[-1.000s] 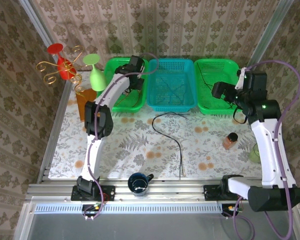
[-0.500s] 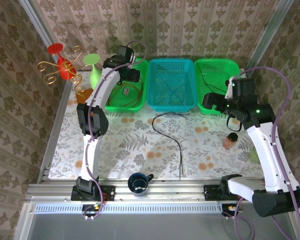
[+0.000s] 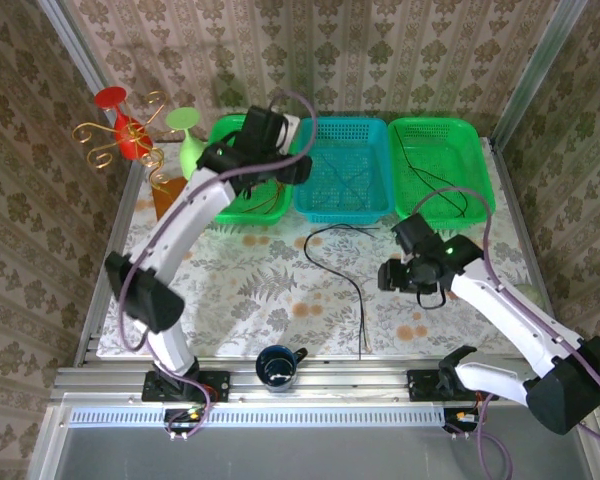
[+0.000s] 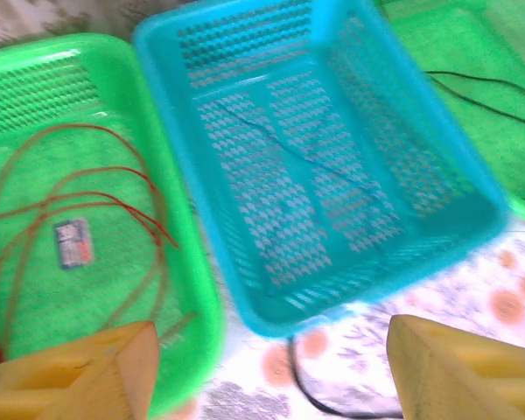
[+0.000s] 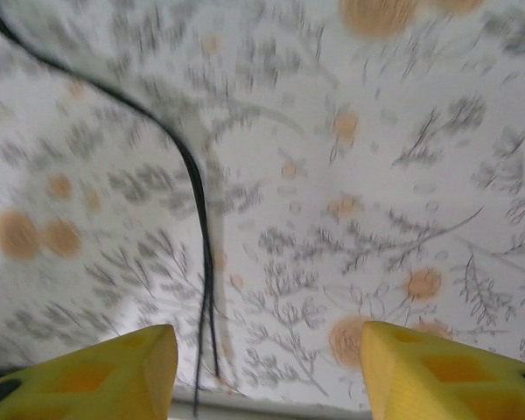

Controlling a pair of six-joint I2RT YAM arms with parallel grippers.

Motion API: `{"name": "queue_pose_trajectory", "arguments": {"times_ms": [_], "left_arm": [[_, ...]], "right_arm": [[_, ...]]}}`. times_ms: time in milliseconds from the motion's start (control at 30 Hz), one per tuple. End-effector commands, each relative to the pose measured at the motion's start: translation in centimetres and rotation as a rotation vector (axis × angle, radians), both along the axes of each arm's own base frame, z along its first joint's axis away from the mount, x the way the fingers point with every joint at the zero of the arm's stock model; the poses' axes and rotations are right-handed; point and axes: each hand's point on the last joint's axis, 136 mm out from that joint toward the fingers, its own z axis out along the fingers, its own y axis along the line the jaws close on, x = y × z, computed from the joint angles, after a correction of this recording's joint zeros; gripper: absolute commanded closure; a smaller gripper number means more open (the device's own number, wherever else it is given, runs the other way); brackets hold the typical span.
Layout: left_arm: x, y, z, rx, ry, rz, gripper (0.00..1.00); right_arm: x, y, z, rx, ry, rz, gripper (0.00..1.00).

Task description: Untangle the cables

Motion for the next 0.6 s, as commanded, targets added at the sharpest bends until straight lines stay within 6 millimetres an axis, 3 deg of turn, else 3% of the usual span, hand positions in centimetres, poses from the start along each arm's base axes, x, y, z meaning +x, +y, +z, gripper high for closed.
{"name": "queue_pose_trajectory", "arguments": {"times_ms": [0, 233, 400, 567], "left_arm": [[-2.4, -0.6, -1.6, -0.105, 0.021, 0.046, 0.32], [-9.7, -3.7, -6.2, -0.2, 0.083, 0.048, 0.33], [-13.0, -5.2, -8.9, -0.147, 0.116, 0.017, 0.35], [-15.4, -4.8, -10.5, -0.169, 0.156, 0.044, 0.35]], "right_arm": [[-1.8, 0.5, -1.7, -0.021, 0.036, -0.015, 0.47], [-4.3, 3.2, -6.3, 0.007, 0.09, 0.063, 0.54], [-5.3, 3.9, -8.6, -0.013, 0.106, 0.115, 0.56], [-6.0, 4.4, -9.9, -0.035, 0.119, 0.138, 0.58]]}}
